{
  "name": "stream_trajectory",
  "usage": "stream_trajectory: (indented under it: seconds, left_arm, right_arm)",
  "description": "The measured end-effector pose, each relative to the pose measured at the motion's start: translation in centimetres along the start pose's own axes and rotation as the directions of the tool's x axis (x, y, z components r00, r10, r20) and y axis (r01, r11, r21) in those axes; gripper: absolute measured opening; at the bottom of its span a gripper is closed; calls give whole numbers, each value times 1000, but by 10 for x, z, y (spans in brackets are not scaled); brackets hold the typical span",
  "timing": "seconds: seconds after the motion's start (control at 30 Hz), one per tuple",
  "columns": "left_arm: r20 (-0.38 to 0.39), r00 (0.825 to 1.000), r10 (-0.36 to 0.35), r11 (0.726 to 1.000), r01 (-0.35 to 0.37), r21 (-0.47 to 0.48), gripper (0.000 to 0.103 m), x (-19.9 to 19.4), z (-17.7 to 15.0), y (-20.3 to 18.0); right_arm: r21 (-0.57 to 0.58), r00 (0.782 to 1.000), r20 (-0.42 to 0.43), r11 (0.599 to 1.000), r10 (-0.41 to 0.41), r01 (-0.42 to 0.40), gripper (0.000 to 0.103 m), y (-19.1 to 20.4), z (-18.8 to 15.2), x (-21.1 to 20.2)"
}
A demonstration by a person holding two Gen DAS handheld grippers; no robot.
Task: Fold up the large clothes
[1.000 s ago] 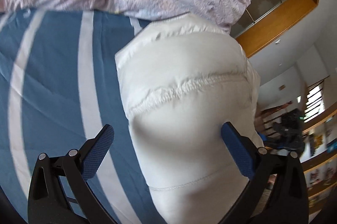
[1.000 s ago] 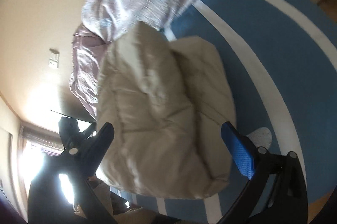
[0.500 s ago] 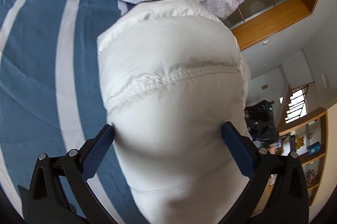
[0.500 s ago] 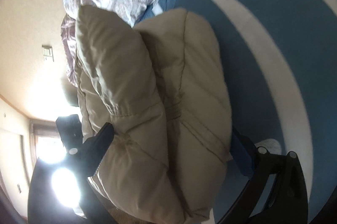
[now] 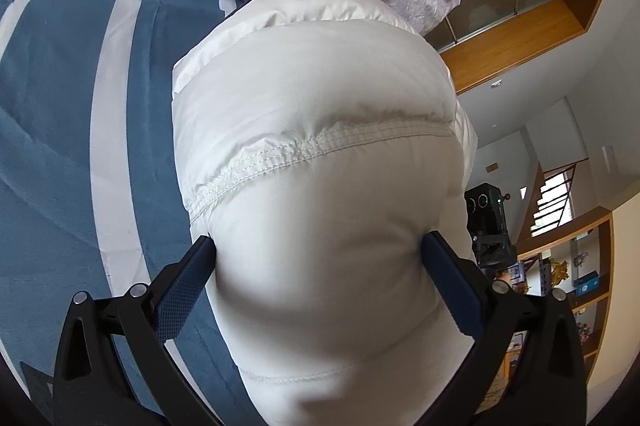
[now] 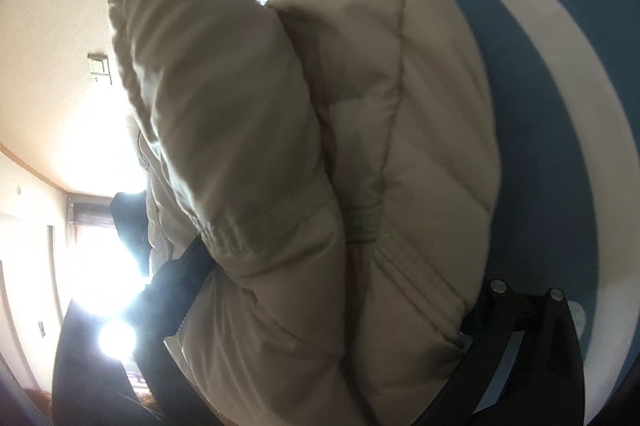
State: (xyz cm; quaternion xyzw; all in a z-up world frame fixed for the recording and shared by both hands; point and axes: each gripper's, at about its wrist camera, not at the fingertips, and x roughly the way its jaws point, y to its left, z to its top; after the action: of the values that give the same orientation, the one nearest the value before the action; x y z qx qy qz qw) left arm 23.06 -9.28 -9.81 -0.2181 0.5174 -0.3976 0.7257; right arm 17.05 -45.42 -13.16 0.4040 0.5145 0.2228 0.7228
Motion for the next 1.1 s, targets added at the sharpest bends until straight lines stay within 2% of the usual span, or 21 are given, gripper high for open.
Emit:
stream_trajectory:
  seconds: [0.13,0.3,0.33,0.47,0.63,0.83,1.1]
  left_arm:
    - [12,999,-29,999,30,-21,102,0,-2,6]
    - [41,999,-29,999,30,-14,102,-1,-5,3]
    - [51,998,-25,1000,25,-4,101,-3,-6,1]
    - [90,996,-13,1000,11,24,89,-13,-9,-4]
    - [145,989,12,999,-18,41,82,-32,-3,-1]
    - [228,972,63,996,-74,40,78,-66,7,11]
    - [308,944,121,992,-128,4,77,-104,21,39]
  right_arm:
    - [-26,999,-16,999,37,-37,101,4,3,11]
    - [-44,996,-26,996,81,-83,101,9,5,26]
    - [-49,997,-17,995,81,-82,99,12,5,28]
    - [-83,998,8,994,68,-68,84,23,2,31]
    - [-111,998,10,992,64,-62,68,44,3,45]
    - [-172,998,18,984,60,-56,59,74,16,64]
    - [-215,998,-25,975,50,-54,57,116,42,113]
